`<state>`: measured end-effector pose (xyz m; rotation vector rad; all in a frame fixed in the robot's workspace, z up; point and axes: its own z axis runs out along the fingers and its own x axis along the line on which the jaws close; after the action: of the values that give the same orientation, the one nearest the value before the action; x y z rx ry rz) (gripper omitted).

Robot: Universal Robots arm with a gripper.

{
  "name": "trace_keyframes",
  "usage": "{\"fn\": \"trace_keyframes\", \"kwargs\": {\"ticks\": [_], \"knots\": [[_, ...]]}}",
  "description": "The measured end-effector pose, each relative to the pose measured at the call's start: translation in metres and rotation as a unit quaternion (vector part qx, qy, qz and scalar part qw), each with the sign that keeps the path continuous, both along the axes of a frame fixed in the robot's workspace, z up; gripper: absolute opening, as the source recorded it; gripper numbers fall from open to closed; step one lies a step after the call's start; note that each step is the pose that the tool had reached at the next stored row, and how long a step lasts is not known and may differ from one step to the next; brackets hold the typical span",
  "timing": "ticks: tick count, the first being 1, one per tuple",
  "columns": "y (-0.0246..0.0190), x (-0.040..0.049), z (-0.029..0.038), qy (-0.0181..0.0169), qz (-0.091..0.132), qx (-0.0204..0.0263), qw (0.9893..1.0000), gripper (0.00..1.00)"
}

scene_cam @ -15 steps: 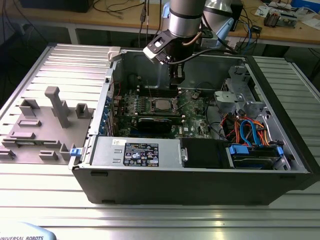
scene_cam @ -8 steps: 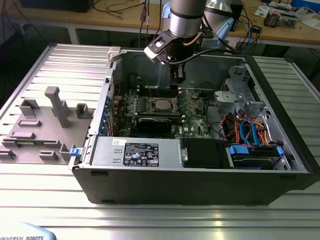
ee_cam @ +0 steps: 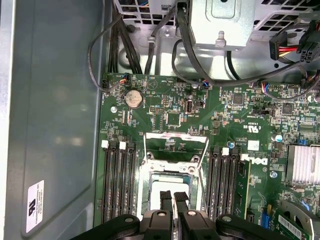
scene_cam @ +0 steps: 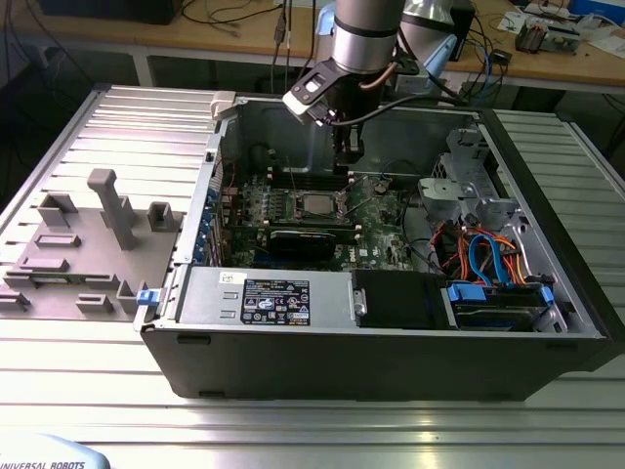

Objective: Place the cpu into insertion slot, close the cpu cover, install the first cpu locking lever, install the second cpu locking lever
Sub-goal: 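Close the cpu cover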

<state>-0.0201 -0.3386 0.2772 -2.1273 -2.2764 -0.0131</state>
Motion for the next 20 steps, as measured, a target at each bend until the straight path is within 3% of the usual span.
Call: {"fn": "trace_keyframes", "kwargs": {"ticks": [20], "knots": [[0.0000, 0.0050, 0.0000, 0.0000, 0.000, 0.0000, 1.0000, 0.16]]}}
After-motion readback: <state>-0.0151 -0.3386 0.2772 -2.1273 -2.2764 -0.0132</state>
